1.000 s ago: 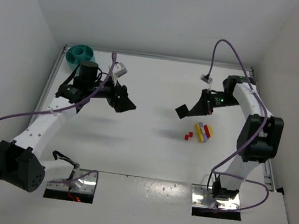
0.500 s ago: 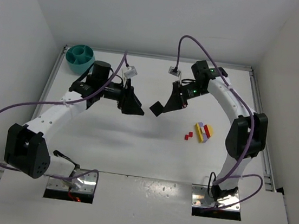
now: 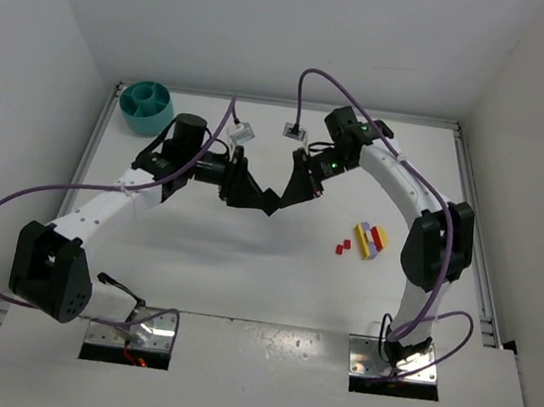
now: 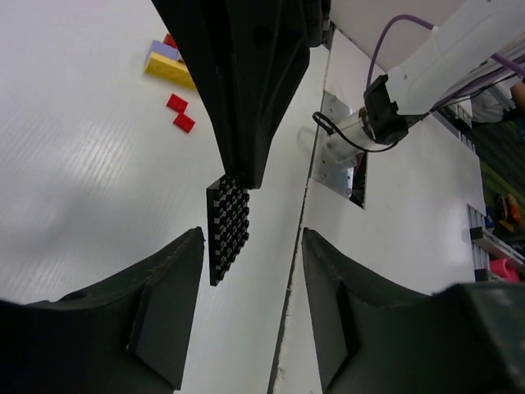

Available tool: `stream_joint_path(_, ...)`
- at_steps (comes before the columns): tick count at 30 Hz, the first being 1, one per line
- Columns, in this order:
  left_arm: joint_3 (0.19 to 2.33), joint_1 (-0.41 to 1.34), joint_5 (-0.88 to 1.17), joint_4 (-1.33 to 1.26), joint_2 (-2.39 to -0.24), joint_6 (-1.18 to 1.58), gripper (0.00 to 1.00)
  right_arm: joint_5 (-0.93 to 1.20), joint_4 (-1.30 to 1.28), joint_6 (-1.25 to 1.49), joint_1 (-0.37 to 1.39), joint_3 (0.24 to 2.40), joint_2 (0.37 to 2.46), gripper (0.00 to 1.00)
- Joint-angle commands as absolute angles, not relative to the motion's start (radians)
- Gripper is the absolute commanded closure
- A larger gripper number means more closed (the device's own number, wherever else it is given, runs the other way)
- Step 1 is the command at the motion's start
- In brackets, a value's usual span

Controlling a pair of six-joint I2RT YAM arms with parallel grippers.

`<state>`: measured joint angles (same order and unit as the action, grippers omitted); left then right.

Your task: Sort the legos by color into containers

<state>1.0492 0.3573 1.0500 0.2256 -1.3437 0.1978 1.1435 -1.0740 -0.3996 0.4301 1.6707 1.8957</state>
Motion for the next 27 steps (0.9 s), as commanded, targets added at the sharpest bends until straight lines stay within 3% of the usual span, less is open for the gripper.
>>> stream_joint_path(1,1.037,0.376,1.049,0.173,-1.339,0.202,0.44,1.144,-1.058,-0.4,0.454,1.717,1.894,1.0)
stream_joint_path(5,1.037,0.376,1.049,0.164,-1.339,0.202,0.62,1.135,-1.058,-0.391,0.463,1.717,1.894,1.0)
stream_joint_path(13,1.019,0.376,1.025,0.164,-1.327,0.184,0.83,1.117,-1.016,-0.356,0.463,1.697,1.876,0.97)
stream_joint_path(16,1.009,0.376,0.991,0.164,-1.316,0.184,0.91,1.092,-0.965,-0.31,0.463,1.666,1.862,0.81)
stream_joint_path(18,1.0,0.364,0.982,0.173,-1.307,0.184,0.95,1.092,-0.947,-0.287,0.439,1.666,1.839,0.65)
stream_joint_path(27,1.064,0.241,0.827,0.325,-1.298,0.14,1.0,0.879,-0.85,-0.19,0.408,1.583,1.772,0.52)
